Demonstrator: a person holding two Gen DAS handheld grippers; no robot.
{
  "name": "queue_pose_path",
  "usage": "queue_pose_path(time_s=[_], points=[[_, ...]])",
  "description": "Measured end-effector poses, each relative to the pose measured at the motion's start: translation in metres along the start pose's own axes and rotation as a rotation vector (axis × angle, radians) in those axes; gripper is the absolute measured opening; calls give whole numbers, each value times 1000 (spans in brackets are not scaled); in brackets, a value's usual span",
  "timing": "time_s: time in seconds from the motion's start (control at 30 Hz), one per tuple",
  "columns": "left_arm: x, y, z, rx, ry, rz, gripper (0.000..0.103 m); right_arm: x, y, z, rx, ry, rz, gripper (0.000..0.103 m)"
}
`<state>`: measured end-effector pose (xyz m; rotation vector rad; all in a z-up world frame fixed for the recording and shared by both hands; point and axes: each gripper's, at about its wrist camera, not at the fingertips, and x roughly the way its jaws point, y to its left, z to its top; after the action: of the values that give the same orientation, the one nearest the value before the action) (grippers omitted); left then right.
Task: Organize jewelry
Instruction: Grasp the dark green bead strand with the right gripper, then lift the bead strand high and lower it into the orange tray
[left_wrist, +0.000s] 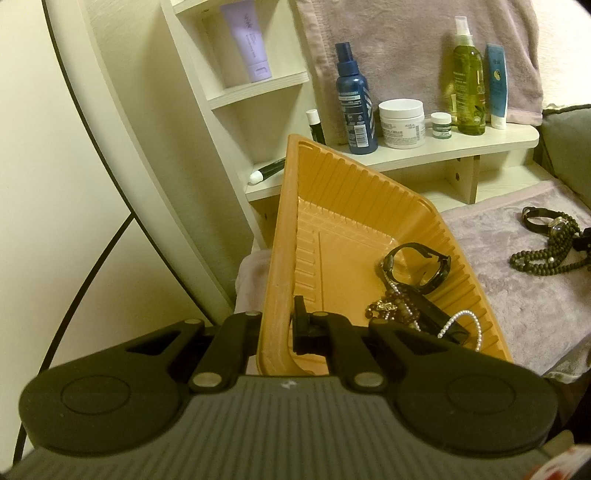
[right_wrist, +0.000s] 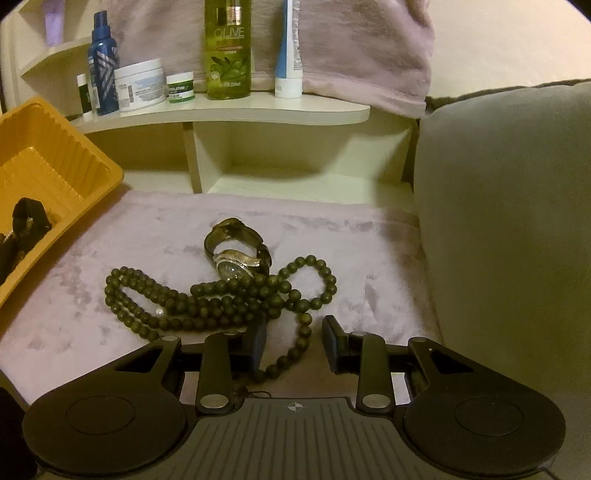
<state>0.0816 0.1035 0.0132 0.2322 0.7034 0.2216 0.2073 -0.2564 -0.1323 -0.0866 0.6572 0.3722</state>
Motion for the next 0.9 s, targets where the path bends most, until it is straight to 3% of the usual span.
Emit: queue_pose_path(time_s=[0.03,0.07,0.1,0.27,0.63,0.9], points=[[0,0,0,3,0,0,4,0,-1,0,9,4,4,32],[0,0,0,3,-1,0,4,0,-2,1,9,8,1,23],[0,0,0,2,-1,-1,4,-1,-1,2,5,13,-2,7],[0,1,-1,2,-4,-4,4,-18,7,6,-76,-29,-55,6],[-1,2,-2,4,-6,-7,5,-134,42,72,-271,-383,-87,6],[-2,1,-1,11,-6,-7,5,-195,59,115,-350,-553,-97,6]])
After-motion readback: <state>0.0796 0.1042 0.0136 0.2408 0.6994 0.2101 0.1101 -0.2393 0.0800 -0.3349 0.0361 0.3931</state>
